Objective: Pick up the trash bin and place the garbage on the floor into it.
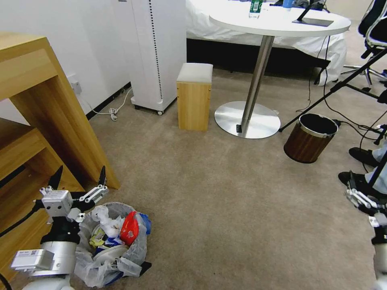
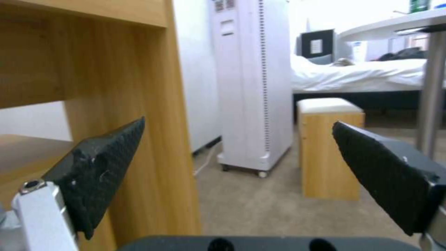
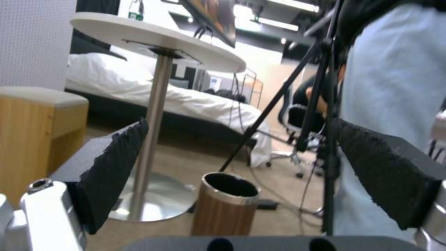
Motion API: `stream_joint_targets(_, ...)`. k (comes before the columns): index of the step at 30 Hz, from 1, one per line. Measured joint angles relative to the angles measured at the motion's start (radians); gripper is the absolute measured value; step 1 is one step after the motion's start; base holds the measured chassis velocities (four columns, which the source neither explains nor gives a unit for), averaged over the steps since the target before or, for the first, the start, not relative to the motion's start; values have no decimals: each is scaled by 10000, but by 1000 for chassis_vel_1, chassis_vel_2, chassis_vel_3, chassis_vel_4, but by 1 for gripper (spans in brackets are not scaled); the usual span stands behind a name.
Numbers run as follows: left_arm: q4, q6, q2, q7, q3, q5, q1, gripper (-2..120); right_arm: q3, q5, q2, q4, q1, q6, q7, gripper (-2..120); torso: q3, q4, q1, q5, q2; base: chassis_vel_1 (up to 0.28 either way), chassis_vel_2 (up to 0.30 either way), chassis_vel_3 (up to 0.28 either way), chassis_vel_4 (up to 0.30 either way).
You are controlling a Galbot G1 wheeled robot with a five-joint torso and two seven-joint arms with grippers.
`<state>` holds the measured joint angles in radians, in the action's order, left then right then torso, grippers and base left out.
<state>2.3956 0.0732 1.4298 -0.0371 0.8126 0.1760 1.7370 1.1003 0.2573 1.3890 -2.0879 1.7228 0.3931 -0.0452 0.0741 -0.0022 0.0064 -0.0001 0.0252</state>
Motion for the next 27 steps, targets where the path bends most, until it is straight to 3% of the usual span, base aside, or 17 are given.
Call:
stream_joint_targets(8, -393, 633, 610, -266, -696, -1247, 219, 100, 44, -734, 1073, 498, -84, 1182, -255, 100, 0, 2, 0, 3, 0, 0, 0, 0, 0)
stream_joint_targets(13, -383, 684, 866, -1374, -764, -1680, 158, 100, -466, -744, 1819, 546, 204, 1664, -64, 100, 0, 1, 0, 1, 1, 0, 0, 0, 0)
stream_joint_targets(20, -360, 434, 1046, -2020, -779, -1835, 204, 100, -760, -1233, 2014, 681, 407, 2287, -112, 100, 1, 1, 0, 2, 1, 0, 0, 0, 0)
stream_joint_targets(27, -399, 409, 1253, -2129, -905, -2116, 200, 100, -820, -1214, 1821, 528, 373, 2332, -225, 100, 1, 1, 0, 5, 0, 0, 0, 0, 0)
